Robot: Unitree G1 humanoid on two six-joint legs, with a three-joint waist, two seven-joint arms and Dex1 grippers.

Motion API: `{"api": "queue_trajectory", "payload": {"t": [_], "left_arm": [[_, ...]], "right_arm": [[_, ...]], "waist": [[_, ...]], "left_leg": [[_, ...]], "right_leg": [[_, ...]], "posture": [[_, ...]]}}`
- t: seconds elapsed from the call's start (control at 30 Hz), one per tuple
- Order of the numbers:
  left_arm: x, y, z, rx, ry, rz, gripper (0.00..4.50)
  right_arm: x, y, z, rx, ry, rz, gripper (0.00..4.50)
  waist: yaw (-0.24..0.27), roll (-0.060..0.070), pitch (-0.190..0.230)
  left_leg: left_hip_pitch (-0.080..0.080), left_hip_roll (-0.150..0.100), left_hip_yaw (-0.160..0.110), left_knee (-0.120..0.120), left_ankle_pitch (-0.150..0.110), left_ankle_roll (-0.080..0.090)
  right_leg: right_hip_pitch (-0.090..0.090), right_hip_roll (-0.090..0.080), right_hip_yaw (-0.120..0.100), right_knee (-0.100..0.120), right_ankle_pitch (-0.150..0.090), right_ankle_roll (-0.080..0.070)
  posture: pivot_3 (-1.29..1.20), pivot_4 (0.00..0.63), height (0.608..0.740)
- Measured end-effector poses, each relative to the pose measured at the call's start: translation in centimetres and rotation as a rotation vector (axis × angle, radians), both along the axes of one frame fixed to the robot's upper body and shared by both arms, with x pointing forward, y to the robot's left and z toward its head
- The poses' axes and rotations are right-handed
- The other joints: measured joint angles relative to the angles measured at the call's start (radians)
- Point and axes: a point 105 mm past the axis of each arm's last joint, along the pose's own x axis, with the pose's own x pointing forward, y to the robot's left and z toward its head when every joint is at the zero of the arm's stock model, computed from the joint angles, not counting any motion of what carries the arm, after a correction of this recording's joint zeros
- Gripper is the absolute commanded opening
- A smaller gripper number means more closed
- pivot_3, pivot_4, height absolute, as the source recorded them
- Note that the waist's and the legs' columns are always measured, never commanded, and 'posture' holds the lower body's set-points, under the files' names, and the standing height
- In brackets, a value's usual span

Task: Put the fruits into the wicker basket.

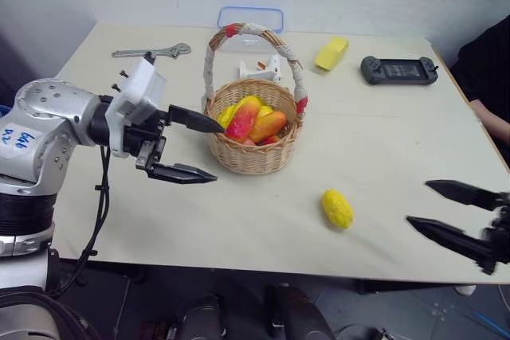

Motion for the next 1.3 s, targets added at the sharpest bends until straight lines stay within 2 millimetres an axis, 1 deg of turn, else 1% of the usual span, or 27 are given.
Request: {"api": "queue_trajectory", "payload": {"t": [0.03, 0.13, 0.2, 0.27, 0.43, 0.57, 0.67, 0.8, 0.87, 0.9, 0.93, 1.0, 1.03, 1.13, 1.17, 1.23, 1.3], "left_arm": [[0.0, -0.2, -0.2, 0.001, -0.002, -0.01, 4.45], [-0.1, -0.7, -0.9, 0.018, -0.008, -0.037, 4.45], [-0.3, -1.0, -1.1, 0.026, -0.024, -0.052, 4.45], [-0.4, -1.1, -1.3, 0.032, -0.032, -0.057, 4.45], [0.0, -1.7, -1.5, 0.02, -0.04, -0.045, 4.45], [0.1, -1.6, -1.5, 0.017, -0.045, -0.031, 4.45], [0.2, -1.5, -1.8, 0.018, -0.041, -0.022, 4.5], [0.4, -1.3, -1.8, 0.013, -0.047, -0.003, 4.5], [0.8, -1.1, -1.4, -0.008, -0.059, 0.031, 4.5], [1.2, -0.9, -1.1, -0.028, -0.06, 0.065, 4.5], [1.7, -0.6, -0.8, -0.048, -0.058, 0.101, 4.5], [2.1, 0.1, -0.2, -0.084, -0.05, 0.16, 4.5], [2.0, 0.7, 0.1, -0.099, -0.042, 0.182, 4.5], [1.7, 2.4, 0.4, -0.115, -0.024, 0.251, 4.5], [1.7, 2.9, 0.4, -0.114, -0.018, 0.27, 4.5], [1.7, 3.3, 0.4, -0.118, -0.017, 0.296, 4.5], [1.7, 3.4, 0.6, -0.119, -0.026, 0.31, 4.5]], "right_arm": [[0.2, 0.5, -0.6, -0.008, 0.012, 0.015, 4.5], [2.2, 2.4, -2.5, -0.045, 0.002, 0.024, 4.5], [3.8, 3.2, -3.4, -0.009, -0.01, -0.007, 4.5], [4.9, 3.5, -4.5, 0.005, 0.009, -0.041, 4.5], [6.1, 3.7, -7.9, -0.085, 0.083, -0.092, 4.5], [7.1, 3.5, -8.8, -0.088, 0.095, -0.149, 4.5], [7.6, 3.9, -9.3, -0.1, 0.099, -0.15, 3.89], [7.8, 4.3, -9.7, -0.095, 0.109, -0.146, 2.45], [7.7, 4.5, -9.7, -0.092, 0.112, -0.13, 1.83], [7.6, 4.6, -9.6, -0.088, 0.111, -0.12, 1.69], [7.6, 4.8, -9.5, -0.082, 0.109, -0.107, 1.67], [7.8, 5.6, -8.5, -0.049, 0.085, -0.066, 1.67], [8.2, 6.5, -7.1, -0.011, 0.051, -0.03, 1.67], [9.4, 9.5, -1.8, 0.086, -0.092, 0.09, 1.67], [9.8, 10.3, -0.3, 0.102, -0.13, 0.118, 1.67], [10.5, 11.8, 2.1, 0.133, -0.183, 0.156, 1.67], [11.7, 13.2, 2.9, 0.147, -0.179, 0.174, 1.67]], "waist": [[0.0, 0.0, 0.0], [-0.009, 0.0, 0.0], [-0.014, 0.0, 0.0], [-0.016, 0.0, 0.0], [-0.015, 0.0, 0.0], [-0.02, 0.0, 0.0], [-0.02, 0.0, 0.0], [-0.017, 0.0, 0.0], [-0.018, 0.0, 0.0], [-0.018, 0.0, 0.0], [-0.018, 0.0, 0.0], [-0.023, 0.0, 0.0], [-0.029, 0.0, 0.0], [-0.046, 0.001, 0.001], [-0.048, 0.001, 0.001], [-0.045, 0.001, 0.001], [-0.043, 0.001, 0.001]], "left_leg": [[-0.001, 0.0, 0.0, 0.0, 0.0, 0.0], [-0.002, 0.0, 0.0, 0.0, 0.0, 0.0], [-0.002, 0.0, -0.001, 0.0, 0.002, -0.003], [-0.002, -0.001, 0.0, 0.0, 0.002, -0.004], [-0.002, -0.001, 0.0, 0.0, 0.002, -0.005], [-0.002, -0.001, 0.001, 0.0, 0.002, -0.005], [-0.001, 0.0, 0.0, 0.0, 0.002, -0.005], [-0.001, 0.0, 0.0, 0.001, 0.002, -0.005], [-0.001, 0.0, 0.0, 0.001, 0.002, -0.005], [-0.001, 0.0, 0.0, 0.001, 0.002, -0.005], [-0.001, 0.0, 0.0, 0.001, 0.002, -0.005], [-0.001, 0.0, 0.001, 0.001, 0.002, -0.005], [-0.001, 0.0, 0.001, 0.001, 0.002, -0.005], [0.0, 0.001, 0.001, 0.0, 0.002, -0.006], [0.0, 0.001, 0.001, 0.0, 0.003, -0.006], [0.0, 0.001, 0.0, 0.0, 0.003, -0.006], [-0.001, 0.001, 0.0, 0.0, 0.003, -0.006]], "right_leg": [[-0.001, 0.0, 0.0, 0.0, 0.0, 0.0], [-0.002, 0.0, 0.0, 0.001, 0.0, 0.0], [-0.002, 0.0, 0.0, 0.001, 0.0, 0.0], [-0.002, 0.0, 0.0, 0.002, 0.0, 0.0], [-0.003, 0.0, 0.0, 0.002, 0.0, 0.0], [-0.003, 0.0, 0.0, 0.002, 0.0, 0.0], [-0.003, 0.0, 0.0, 0.004, 0.0, 0.0], [-0.003, 0.0, 0.0, 0.004, 0.0, 0.0], [-0.003, 0.0, 0.0, 0.004, 0.0, 0.0], [-0.003, 0.0, 0.0, 0.004, 0.0, 0.0], [-0.003, 0.0, 0.0, 0.004, 0.0, 0.0], [-0.003, 0.001, 0.0, 0.005, 0.0, 0.0], [-0.003, 0.001, 0.0, 0.006, 0.0, 0.0], [-0.003, 0.001, 0.0, 0.007, 0.0, 0.0], [-0.004, 0.001, 0.0, 0.008, 0.0, 0.0], [-0.004, 0.001, -0.001, 0.008, 0.0, -0.001], [-0.004, 0.001, -0.001, 0.008, -0.001, -0.001]], "posture": [[0.0, 0.15, 0.74], [0.0, 0.15, 0.74], [0.0, 0.15, 0.74], [0.0, 0.15, 0.74], [0.0, 0.15, 0.74], [0.0, 0.15, 0.74], [0.0, 0.15, 0.74], [0.0, 0.15, 0.74], [0.0, 0.15, 0.74], [0.0, 0.15, 0.74], [0.0, 0.15, 0.74], [0.0, 0.15, 0.74], [0.0, 0.15, 0.74], [0.0, 0.15, 0.74], [0.0, 0.15, 0.74], [0.0, 0.15, 0.74], [0.0, 0.15, 0.74]]}}
